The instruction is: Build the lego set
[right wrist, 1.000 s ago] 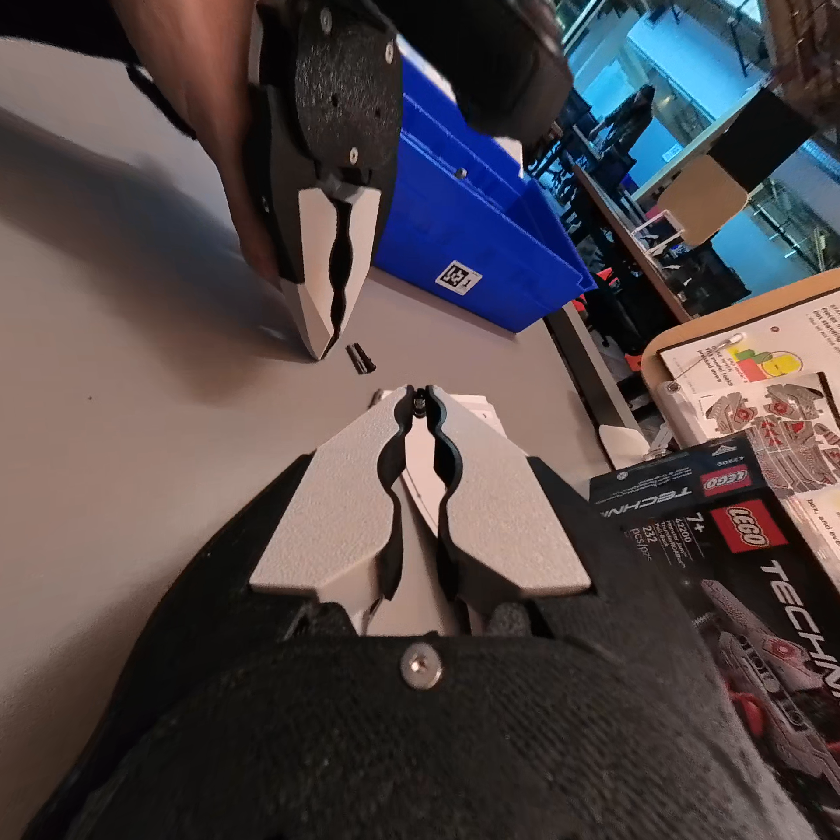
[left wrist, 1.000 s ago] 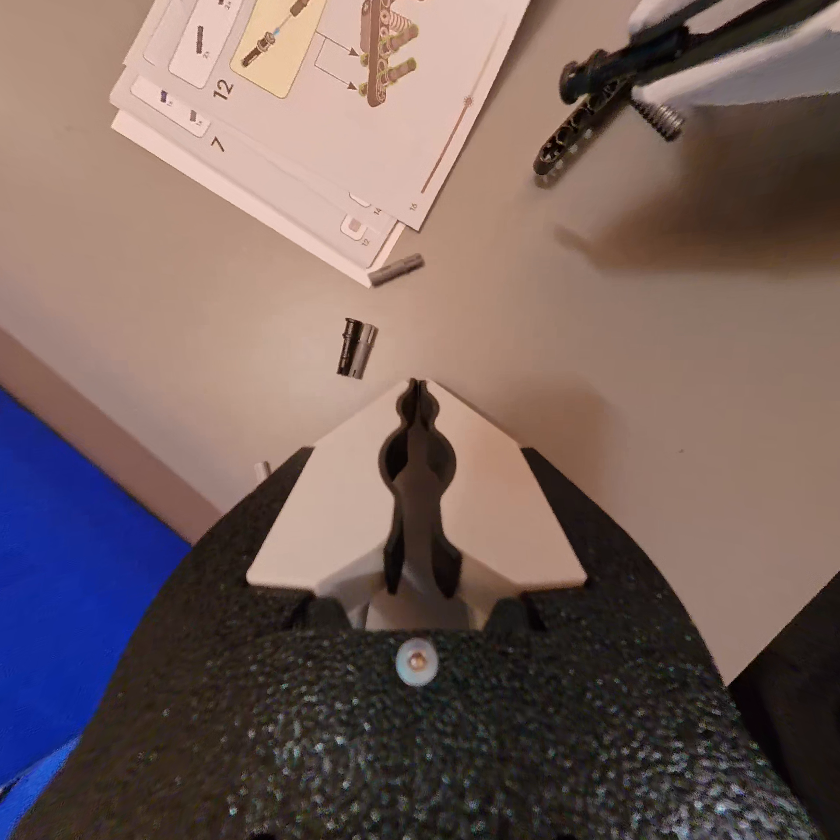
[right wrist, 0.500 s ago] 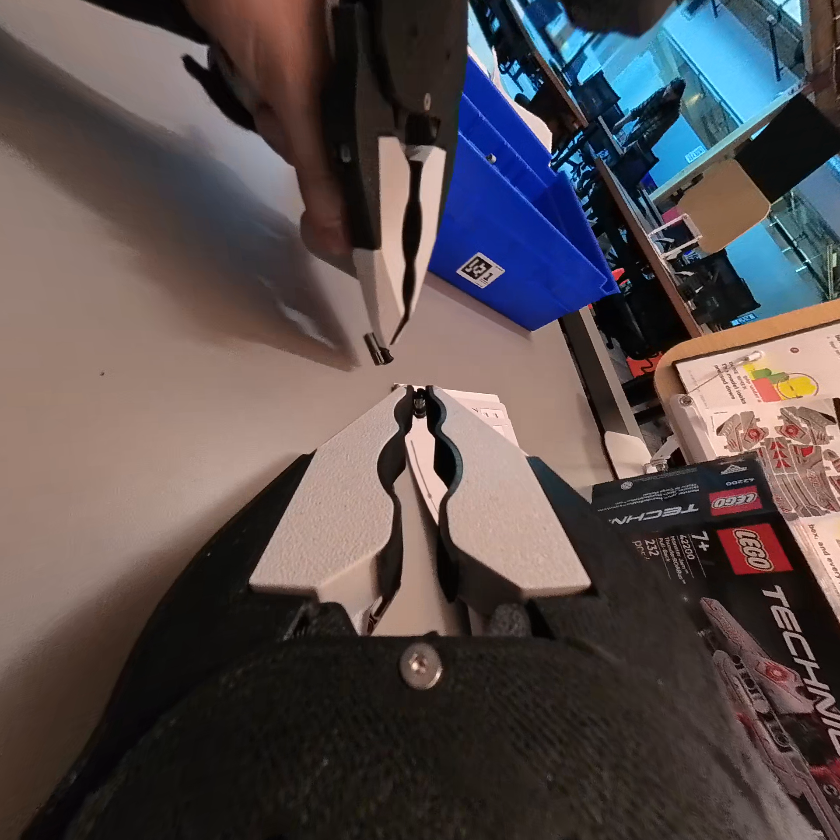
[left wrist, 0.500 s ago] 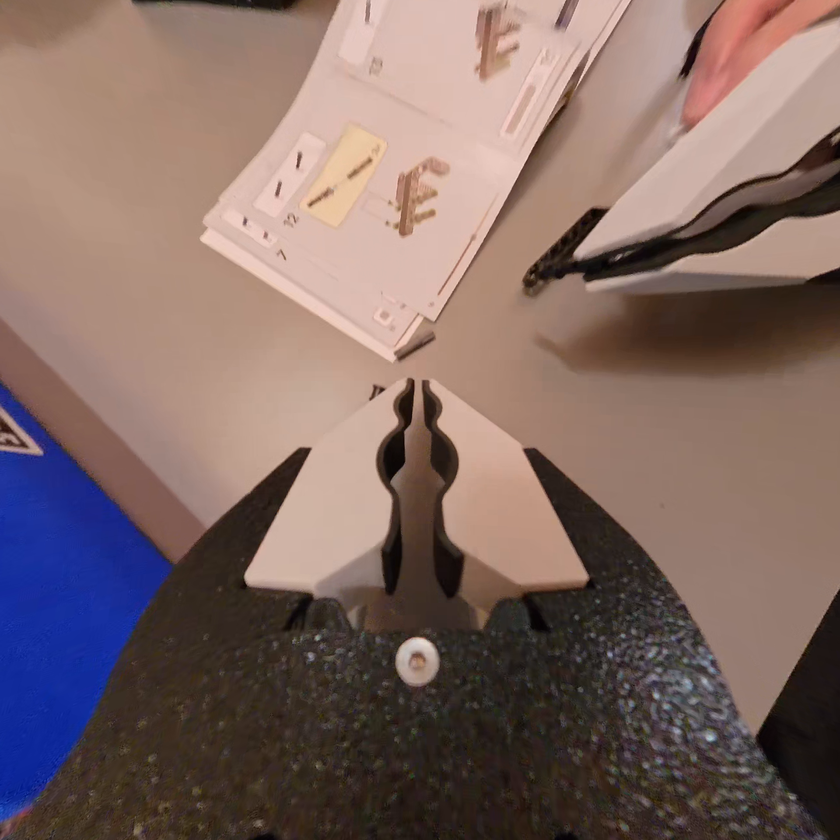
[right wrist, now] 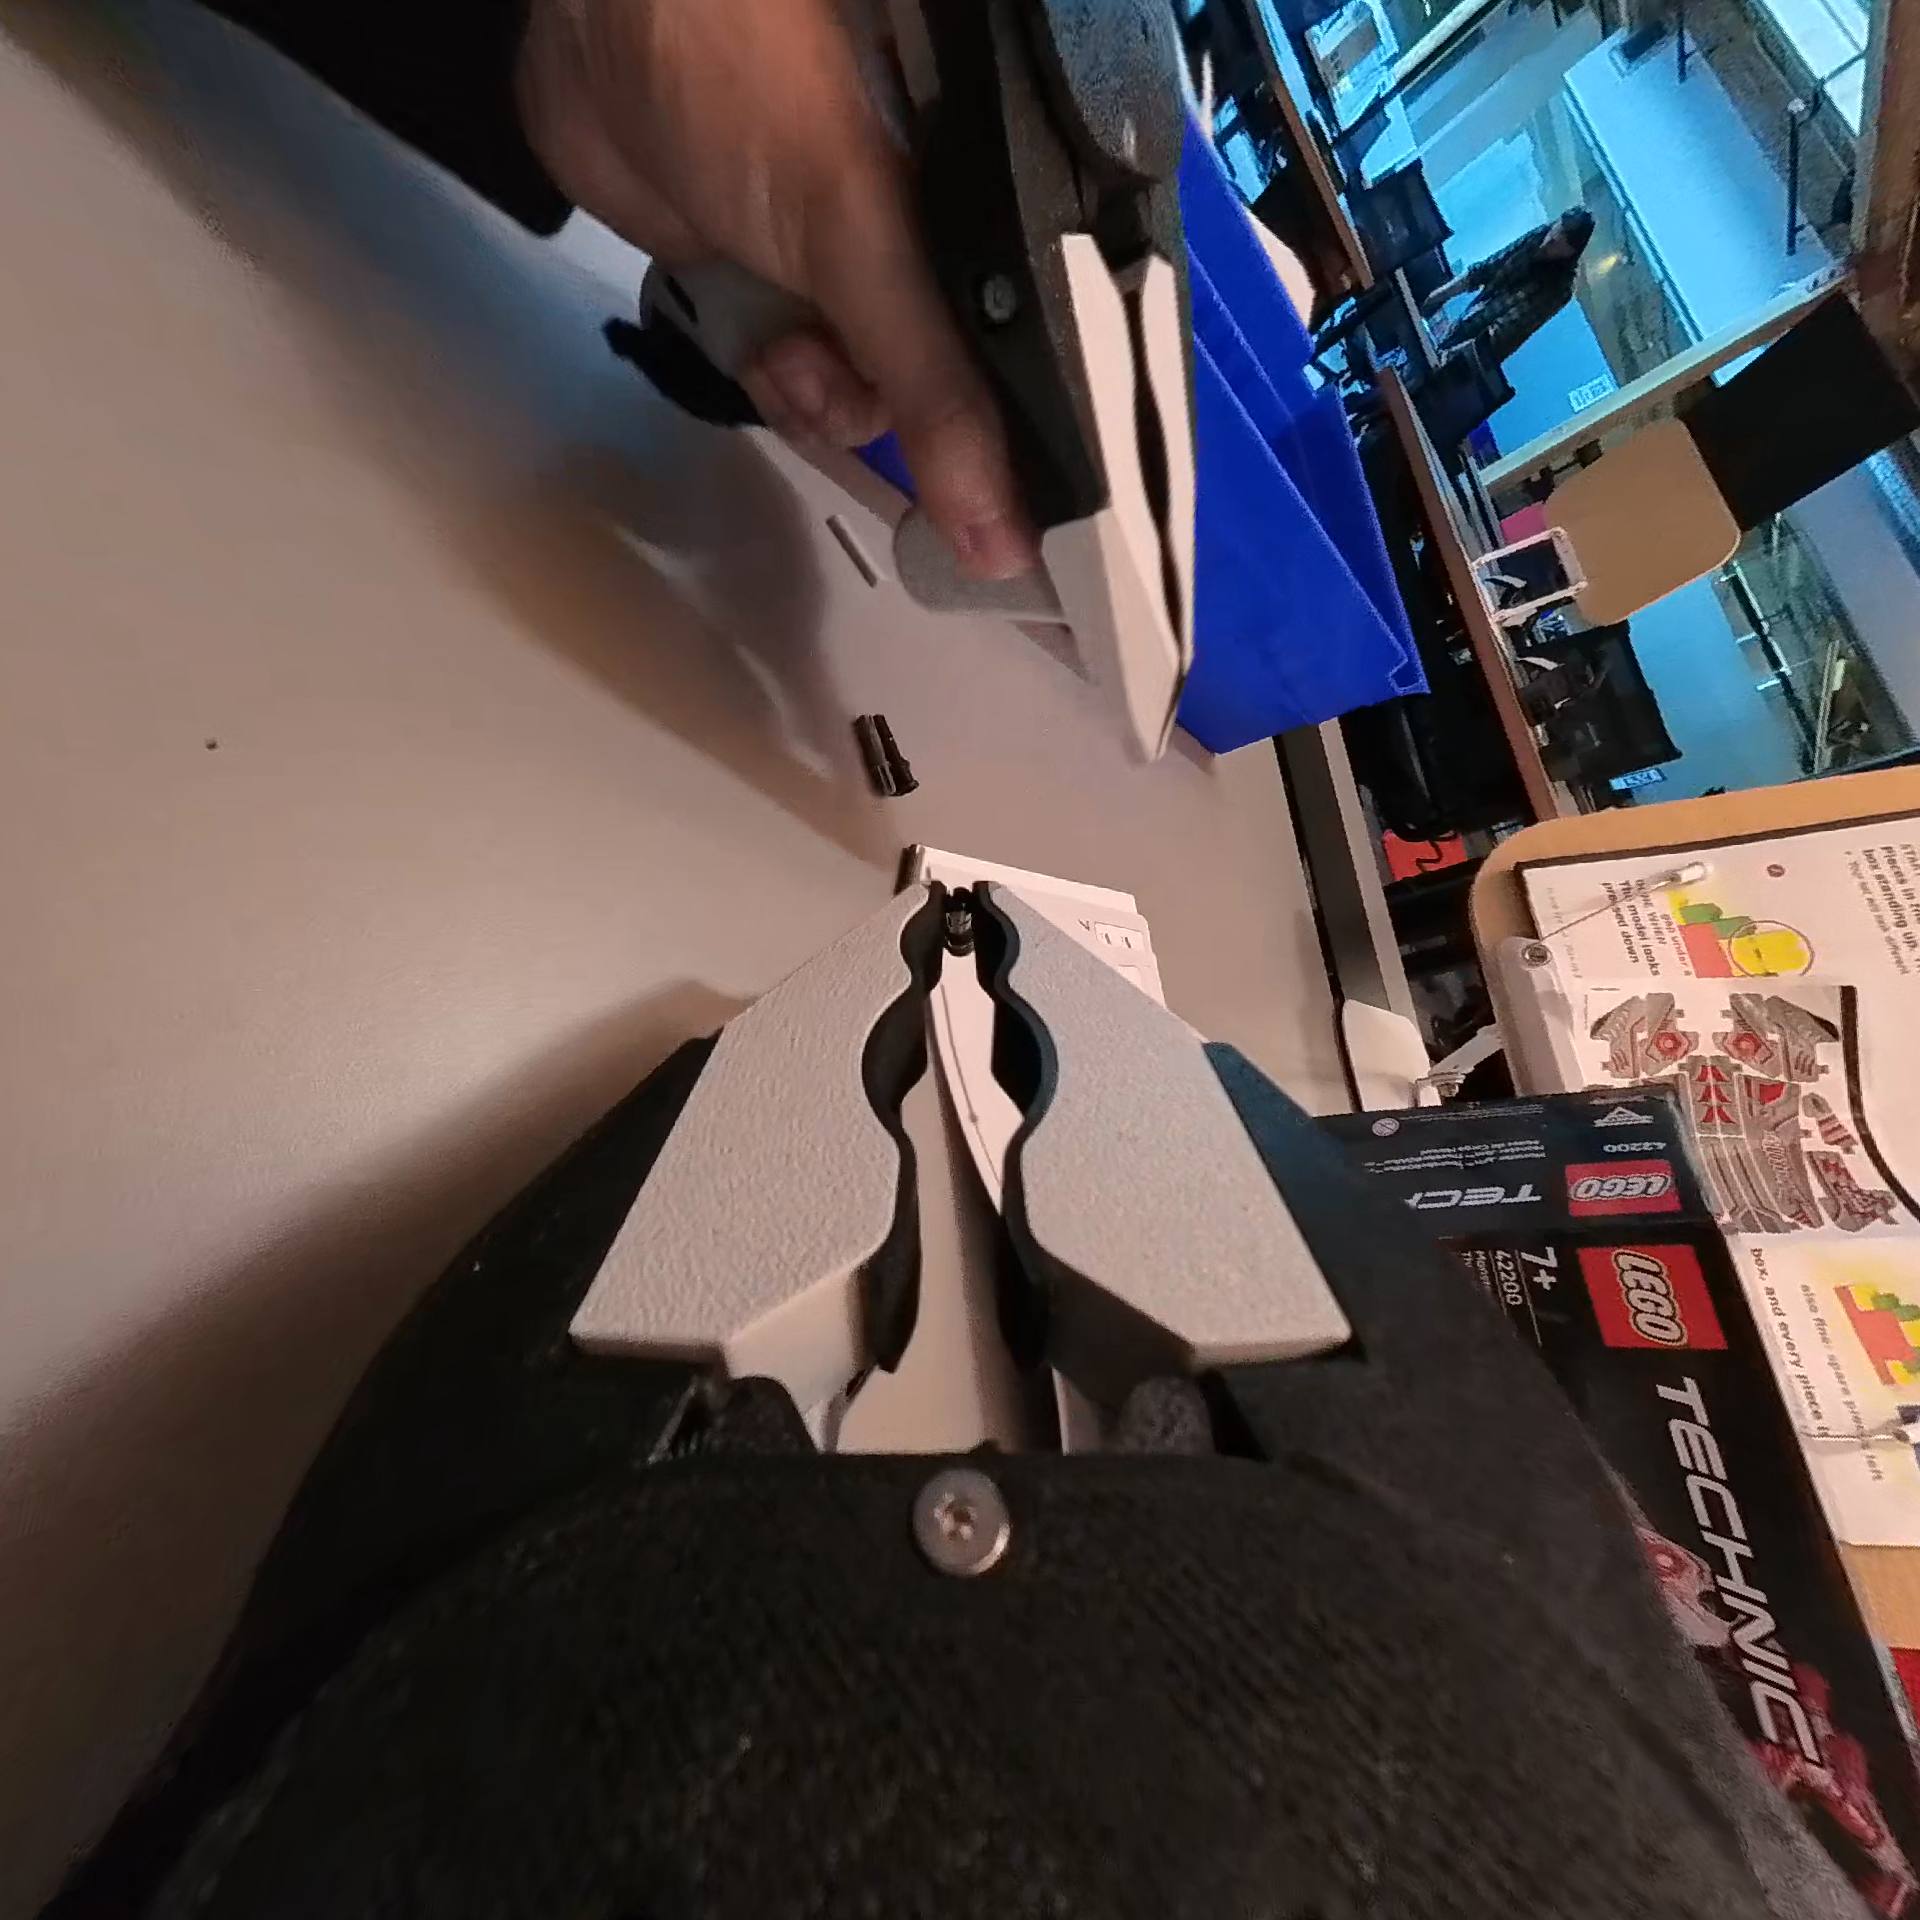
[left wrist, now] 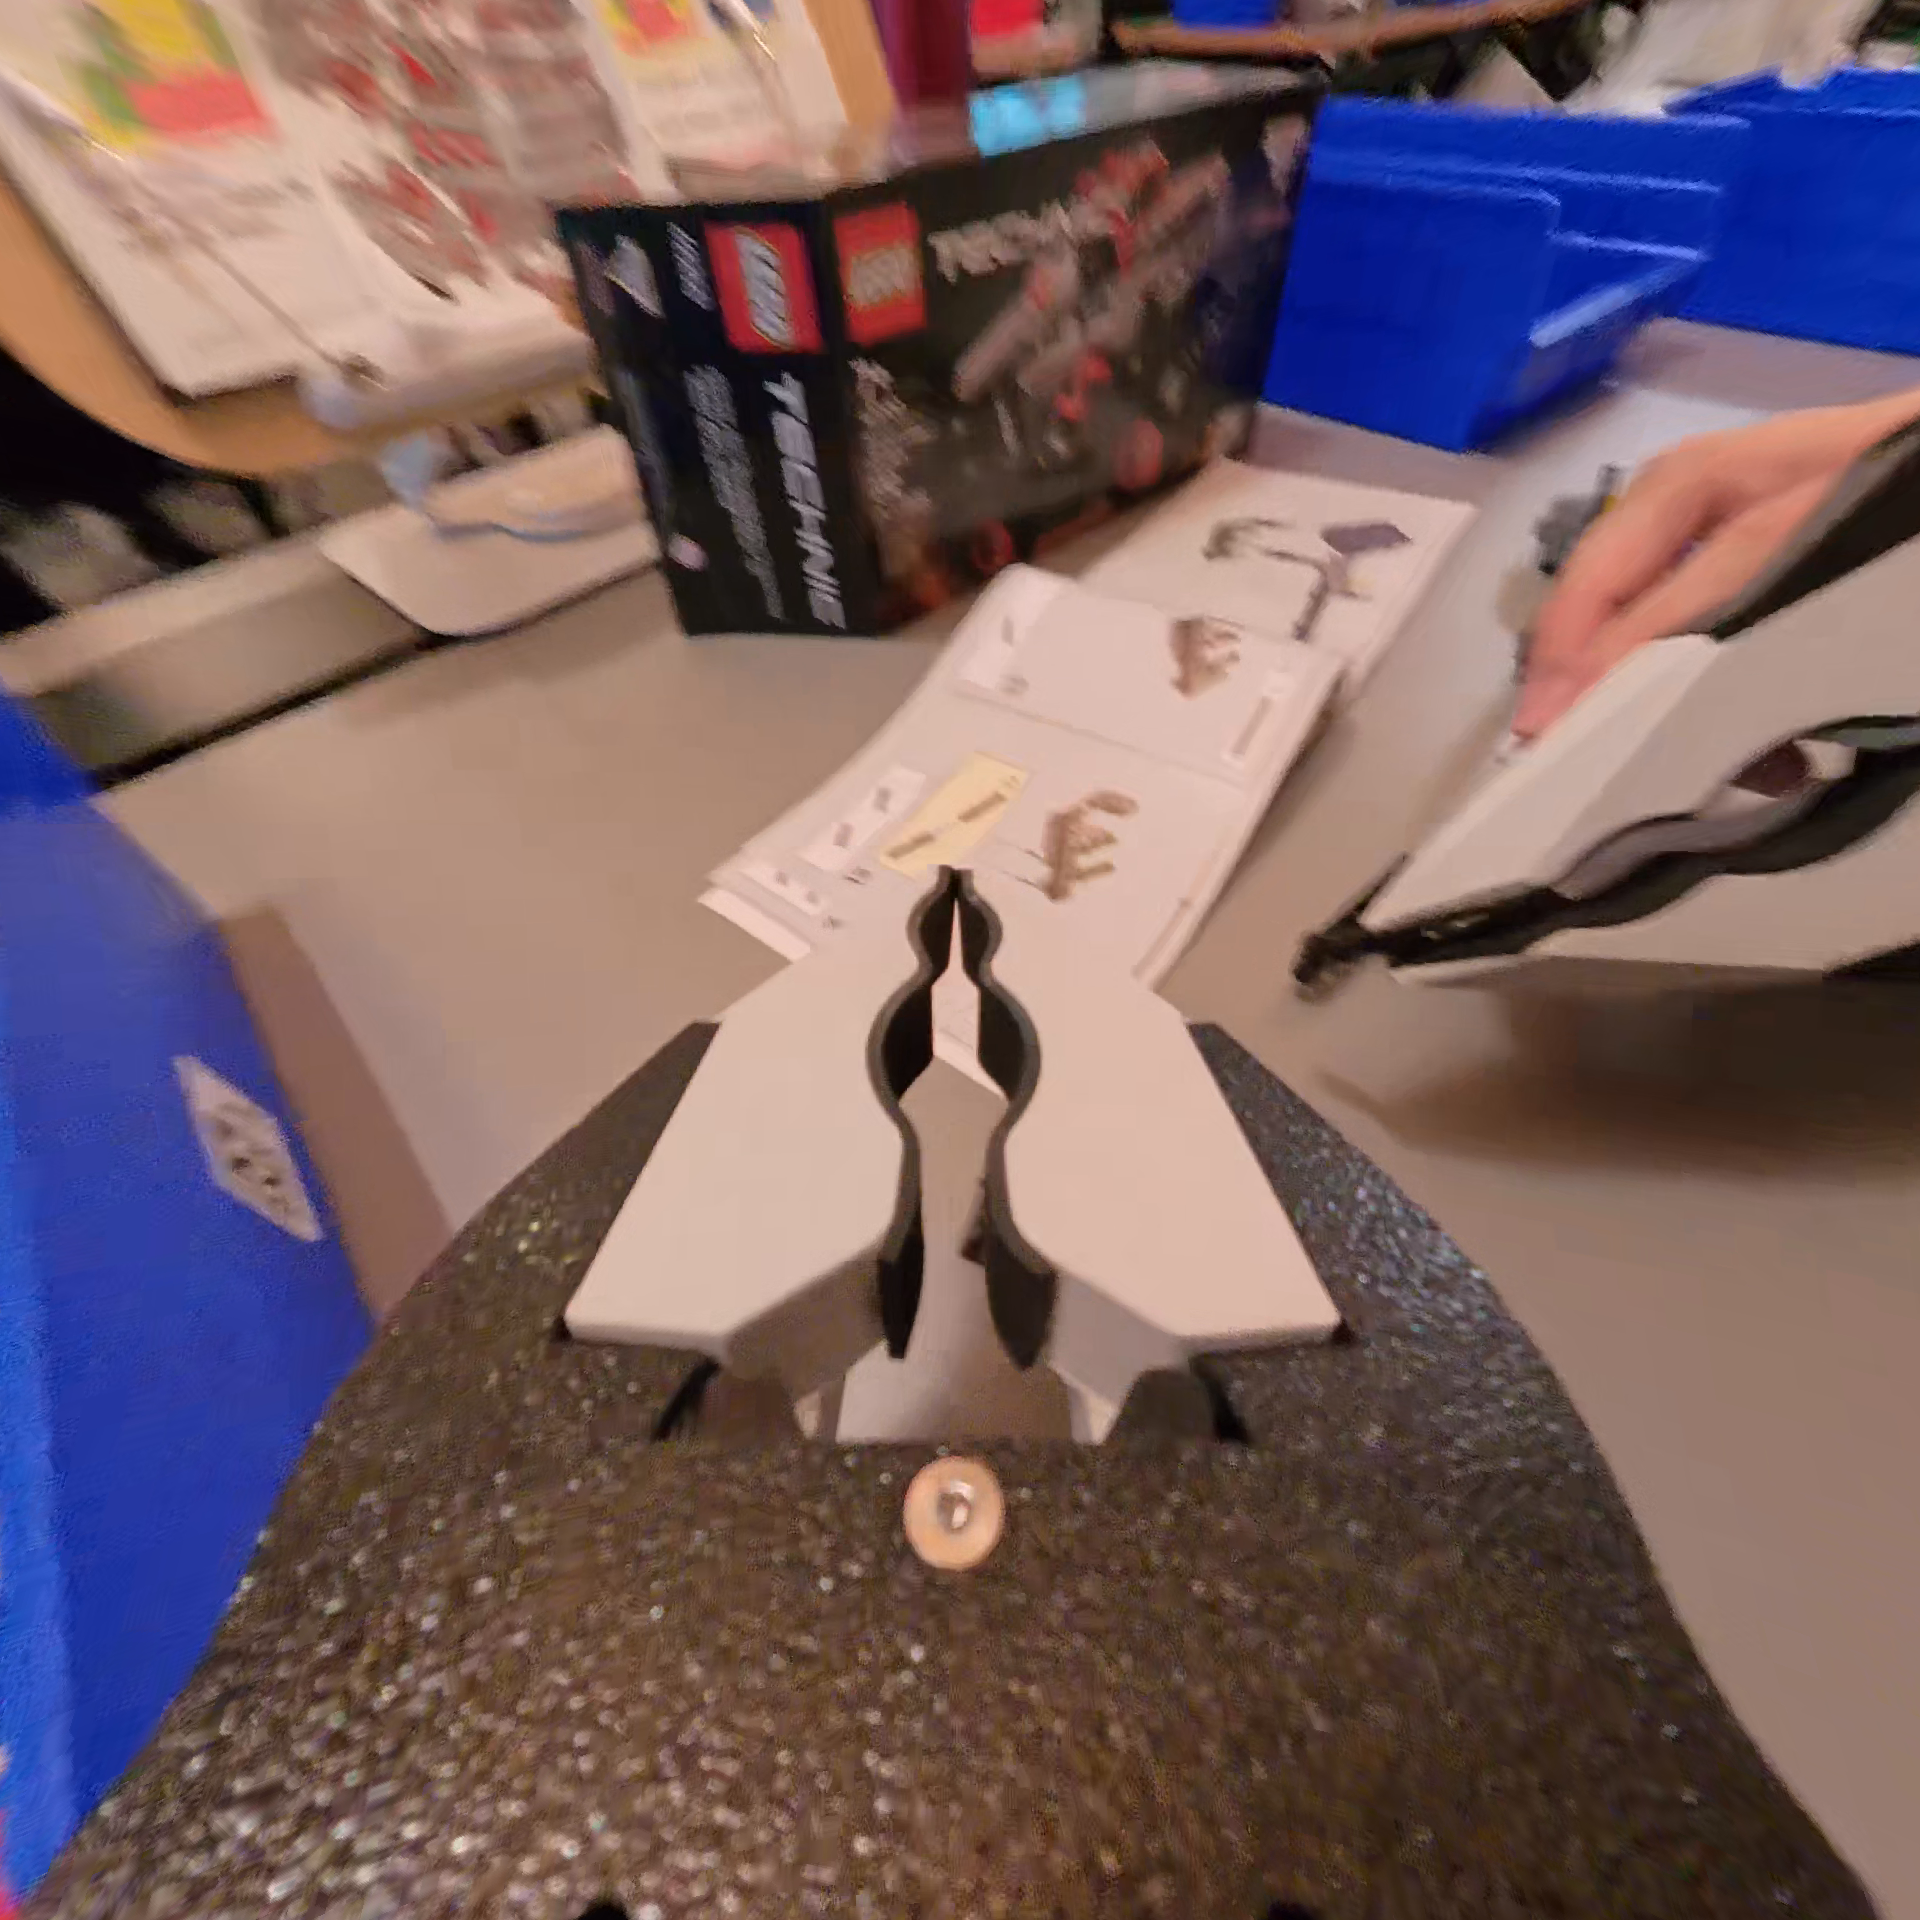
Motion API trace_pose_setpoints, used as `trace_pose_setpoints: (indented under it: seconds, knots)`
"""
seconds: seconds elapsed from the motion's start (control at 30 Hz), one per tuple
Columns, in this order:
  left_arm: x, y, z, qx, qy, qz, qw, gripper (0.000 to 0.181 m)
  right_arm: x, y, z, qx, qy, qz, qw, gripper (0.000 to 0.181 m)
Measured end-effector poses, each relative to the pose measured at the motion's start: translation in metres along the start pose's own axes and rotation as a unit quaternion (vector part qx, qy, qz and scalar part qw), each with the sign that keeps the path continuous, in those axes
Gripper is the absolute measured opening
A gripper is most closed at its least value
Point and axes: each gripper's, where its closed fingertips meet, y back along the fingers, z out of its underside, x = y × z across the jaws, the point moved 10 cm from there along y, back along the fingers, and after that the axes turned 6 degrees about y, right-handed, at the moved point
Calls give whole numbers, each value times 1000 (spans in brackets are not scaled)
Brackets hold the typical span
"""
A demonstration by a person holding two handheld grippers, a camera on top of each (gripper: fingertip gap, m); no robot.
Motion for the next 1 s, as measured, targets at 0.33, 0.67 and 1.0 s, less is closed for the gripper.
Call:
trace_pose_setpoints:
  seconds: [0.33,0.67,1.0]
  knots:
    - [-3,6,5,64,-132,-151,978,0,-1,3,0,-1,7,6,1000,2]
    - [-5,0,10,40,-130,-123,983,0,2,8,4,7,2,28,1000,2]
    - [-1,-1,10,42,-145,-109,982,0,3,20,-5,62,76,109,989,2]
